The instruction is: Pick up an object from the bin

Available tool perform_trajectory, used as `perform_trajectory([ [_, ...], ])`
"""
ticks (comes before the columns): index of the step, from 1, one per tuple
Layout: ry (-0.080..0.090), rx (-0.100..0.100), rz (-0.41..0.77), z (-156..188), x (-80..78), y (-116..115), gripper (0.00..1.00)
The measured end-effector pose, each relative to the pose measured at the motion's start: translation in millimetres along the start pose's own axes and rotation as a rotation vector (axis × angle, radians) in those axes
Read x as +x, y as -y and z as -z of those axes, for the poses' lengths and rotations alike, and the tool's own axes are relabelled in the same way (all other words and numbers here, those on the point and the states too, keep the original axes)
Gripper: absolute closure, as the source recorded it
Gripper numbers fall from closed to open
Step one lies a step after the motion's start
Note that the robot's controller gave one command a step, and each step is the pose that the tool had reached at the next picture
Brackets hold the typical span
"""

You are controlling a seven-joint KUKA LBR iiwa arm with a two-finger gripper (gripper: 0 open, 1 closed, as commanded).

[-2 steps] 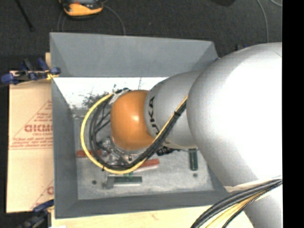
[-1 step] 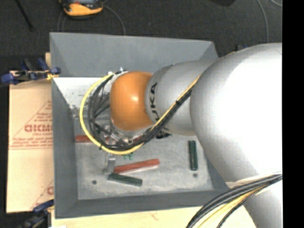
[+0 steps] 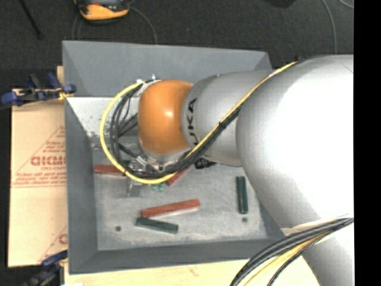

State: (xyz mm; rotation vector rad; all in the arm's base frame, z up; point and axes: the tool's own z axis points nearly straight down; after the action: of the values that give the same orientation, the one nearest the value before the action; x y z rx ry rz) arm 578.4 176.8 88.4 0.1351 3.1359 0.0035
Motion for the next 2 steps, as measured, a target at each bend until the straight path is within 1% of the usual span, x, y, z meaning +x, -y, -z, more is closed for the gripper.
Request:
perform_trajectory([
  [1, 0.0, 0.0, -0.004, 0.0, 0.0, 0.0, 0.0],
  [2, 0.0, 0.0, -0.004, 0.0, 0.0, 0.0, 0.0],
])
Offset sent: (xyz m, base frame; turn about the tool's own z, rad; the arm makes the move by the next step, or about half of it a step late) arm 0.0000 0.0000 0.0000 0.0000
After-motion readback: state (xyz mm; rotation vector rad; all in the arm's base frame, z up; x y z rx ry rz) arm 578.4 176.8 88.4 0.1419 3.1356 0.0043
